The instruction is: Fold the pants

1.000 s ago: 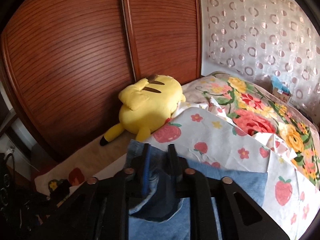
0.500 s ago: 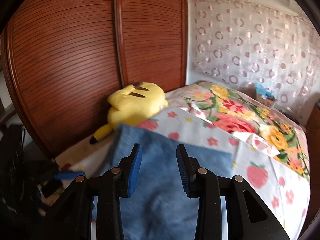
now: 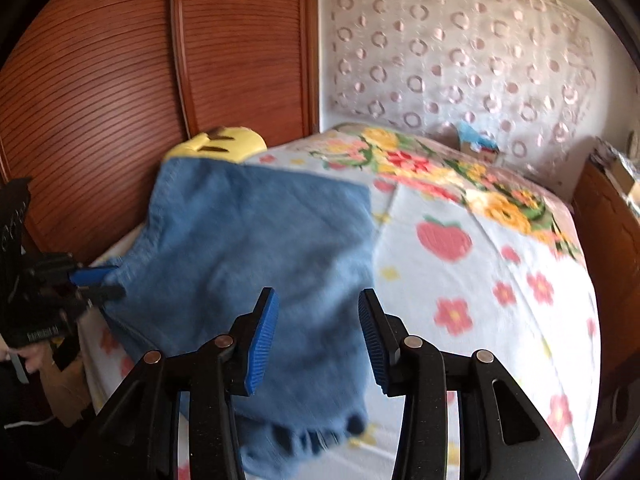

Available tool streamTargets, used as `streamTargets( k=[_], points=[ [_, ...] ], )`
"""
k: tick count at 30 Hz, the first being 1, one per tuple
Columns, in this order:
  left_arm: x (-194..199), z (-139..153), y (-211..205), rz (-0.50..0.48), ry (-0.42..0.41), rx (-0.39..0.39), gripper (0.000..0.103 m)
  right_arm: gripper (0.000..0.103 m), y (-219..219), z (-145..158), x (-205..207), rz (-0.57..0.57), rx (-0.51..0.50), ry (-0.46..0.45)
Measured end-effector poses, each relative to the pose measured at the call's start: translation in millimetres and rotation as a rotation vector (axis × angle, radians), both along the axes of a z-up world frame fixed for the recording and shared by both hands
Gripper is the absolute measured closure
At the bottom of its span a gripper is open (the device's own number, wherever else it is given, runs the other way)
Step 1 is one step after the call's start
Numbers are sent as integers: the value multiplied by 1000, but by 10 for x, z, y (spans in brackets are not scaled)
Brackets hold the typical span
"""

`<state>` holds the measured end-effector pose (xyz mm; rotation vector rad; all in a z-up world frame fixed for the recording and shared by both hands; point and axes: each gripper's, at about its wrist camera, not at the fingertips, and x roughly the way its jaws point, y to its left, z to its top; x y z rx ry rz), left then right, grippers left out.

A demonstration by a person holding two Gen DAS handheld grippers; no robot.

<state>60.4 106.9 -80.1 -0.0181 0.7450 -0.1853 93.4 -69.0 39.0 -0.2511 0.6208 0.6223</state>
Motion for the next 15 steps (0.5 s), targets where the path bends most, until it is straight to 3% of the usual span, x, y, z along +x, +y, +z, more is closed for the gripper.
streamTargets(
  k=[7, 15],
  points=[
    [-159, 225, 105, 47, -72, 7, 93, 60, -131, -29, -92, -45, 38, 55],
    [-118, 178, 157, 83, -31, -8, 92, 60, -138, -71, -196, -46, 55, 66]
  ],
)
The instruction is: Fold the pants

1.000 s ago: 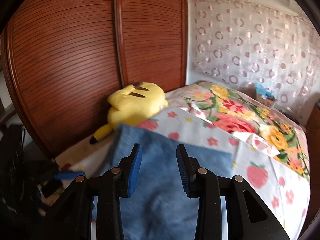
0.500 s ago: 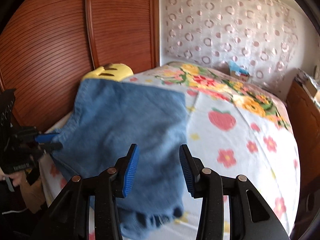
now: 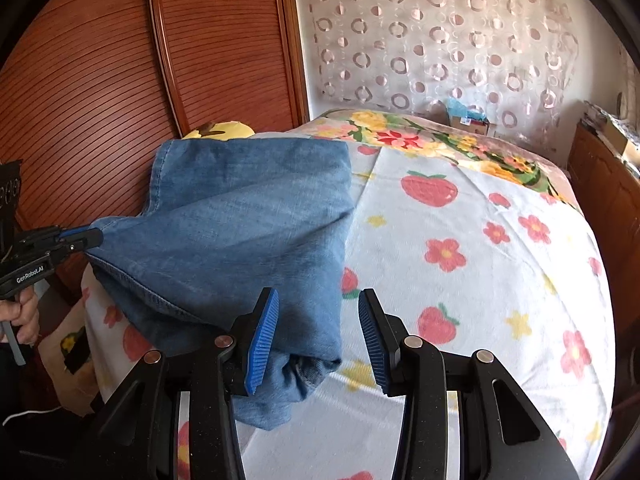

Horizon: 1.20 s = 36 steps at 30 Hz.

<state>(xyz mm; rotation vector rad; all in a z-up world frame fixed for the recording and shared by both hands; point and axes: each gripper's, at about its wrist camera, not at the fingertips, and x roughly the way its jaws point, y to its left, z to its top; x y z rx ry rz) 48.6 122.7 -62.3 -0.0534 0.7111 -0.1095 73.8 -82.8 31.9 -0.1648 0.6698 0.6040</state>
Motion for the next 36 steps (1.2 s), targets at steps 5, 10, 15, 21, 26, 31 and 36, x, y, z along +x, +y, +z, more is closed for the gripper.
streamTargets(
  k=[5, 10, 15, 21, 26, 31, 36],
  points=[
    [61, 74, -118, -1, 5, 21, 78, 60, -112, -123, 25, -3, -10, 5],
    [52, 231, -217, -4, -51, 31, 65, 60, -148, -174, 9, -10, -3, 13],
    [61, 366, -302, -22, -93, 39, 58, 60, -175, -223, 0, -16, -6, 18],
    [103, 413, -398, -37, -105, 57, 56, 60, -218, -233, 14, -22, -5, 16],
    [125, 399, -421, -37, -102, 62, 49, 60, -243, -233, 24, -28, -7, 10],
    [133, 397, -426, -39, -99, 63, 31, 60, -272, -240, 46, -31, -11, 9],
    [182, 346, -426, -40, -81, 66, 25, 60, -280, -231, 65, -32, -14, 4]
  ],
)
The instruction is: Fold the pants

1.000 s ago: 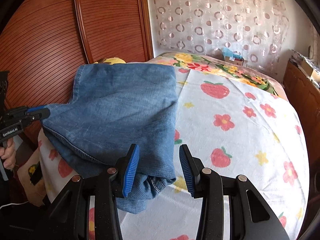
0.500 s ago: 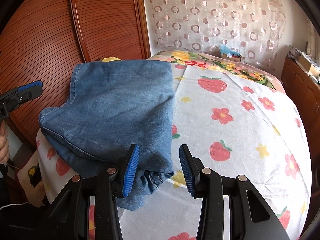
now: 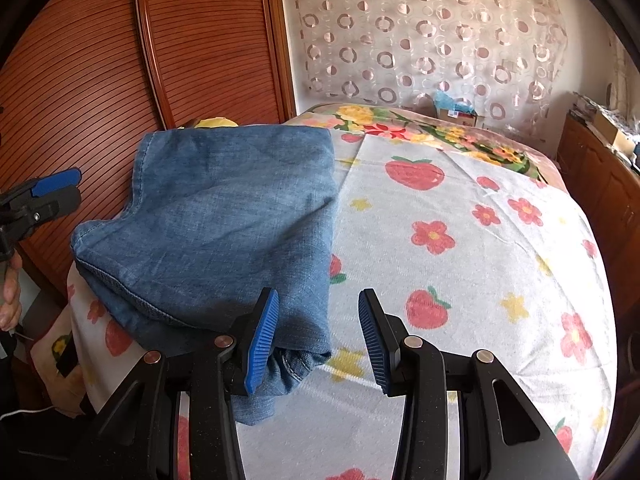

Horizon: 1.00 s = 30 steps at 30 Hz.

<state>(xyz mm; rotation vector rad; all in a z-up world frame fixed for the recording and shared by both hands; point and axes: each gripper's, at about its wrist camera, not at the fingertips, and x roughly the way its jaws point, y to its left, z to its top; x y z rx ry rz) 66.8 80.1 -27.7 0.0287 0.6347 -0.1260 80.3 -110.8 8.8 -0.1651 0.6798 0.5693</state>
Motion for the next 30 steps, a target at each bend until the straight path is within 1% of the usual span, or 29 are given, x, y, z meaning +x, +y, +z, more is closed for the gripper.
streamTargets(
  k=[10, 17, 20, 23, 28, 30],
  points=[
    [99, -163, 33, 2, 43, -7, 25, 60, 26, 25, 127, 9, -14, -4],
    [153, -283, 102, 22, 72, -10, 25, 60, 228, 85, 439, 44, -51, -43],
    [163, -314, 127, 26, 80, -6, 25, 60, 296, 48, 621, 50, -56, -37],
    [174, -333, 139, 28, 86, -6, 25, 60, 355, -42, 792, 55, -57, -12],
    [171, -353, 141, 28, 90, -4, 25, 60, 485, -187, 1049, 91, -29, 76],
    [172, -362, 141, 29, 91, -4, 25, 60, 520, -236, 1099, 90, -32, 89]
  ],
)
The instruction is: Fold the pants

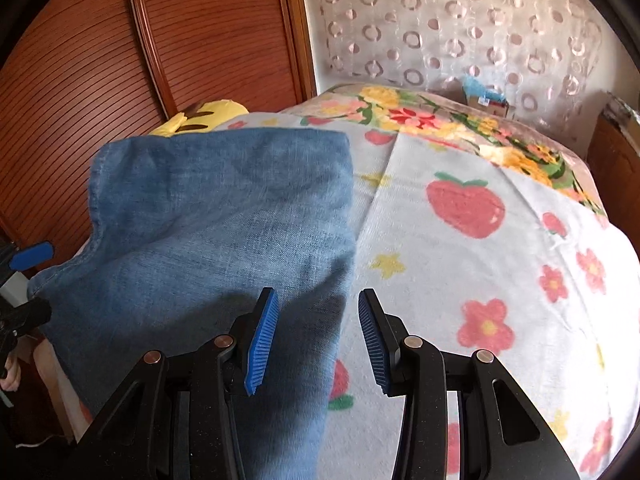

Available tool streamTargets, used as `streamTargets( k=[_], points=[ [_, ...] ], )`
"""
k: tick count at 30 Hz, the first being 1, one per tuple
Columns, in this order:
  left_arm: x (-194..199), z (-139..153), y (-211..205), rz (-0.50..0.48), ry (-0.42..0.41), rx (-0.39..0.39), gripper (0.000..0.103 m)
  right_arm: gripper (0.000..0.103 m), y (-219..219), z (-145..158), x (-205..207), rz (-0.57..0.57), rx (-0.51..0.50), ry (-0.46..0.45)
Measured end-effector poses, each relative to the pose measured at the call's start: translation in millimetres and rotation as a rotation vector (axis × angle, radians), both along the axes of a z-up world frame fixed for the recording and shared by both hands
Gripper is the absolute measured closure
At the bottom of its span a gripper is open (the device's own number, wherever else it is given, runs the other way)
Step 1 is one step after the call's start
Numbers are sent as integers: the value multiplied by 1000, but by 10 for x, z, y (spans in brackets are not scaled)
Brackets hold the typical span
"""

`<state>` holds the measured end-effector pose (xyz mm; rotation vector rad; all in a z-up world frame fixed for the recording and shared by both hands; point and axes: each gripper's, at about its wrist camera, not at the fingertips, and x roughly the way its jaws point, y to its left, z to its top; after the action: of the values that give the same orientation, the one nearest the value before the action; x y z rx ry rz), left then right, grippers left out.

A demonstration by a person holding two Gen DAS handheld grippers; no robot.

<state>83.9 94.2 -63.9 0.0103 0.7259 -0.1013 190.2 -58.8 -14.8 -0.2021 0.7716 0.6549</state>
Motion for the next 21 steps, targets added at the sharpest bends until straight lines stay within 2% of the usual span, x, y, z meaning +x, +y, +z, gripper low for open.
streamTargets(
  k=[7, 21],
  points=[
    [9, -54, 5, 2, 6, -3, 25, 60, 93, -105, 62, 31, -12, 45],
    [15, -96, 42, 14, 14, 0, 25, 60, 75, -136, 51, 35, -10, 57]
  ],
)
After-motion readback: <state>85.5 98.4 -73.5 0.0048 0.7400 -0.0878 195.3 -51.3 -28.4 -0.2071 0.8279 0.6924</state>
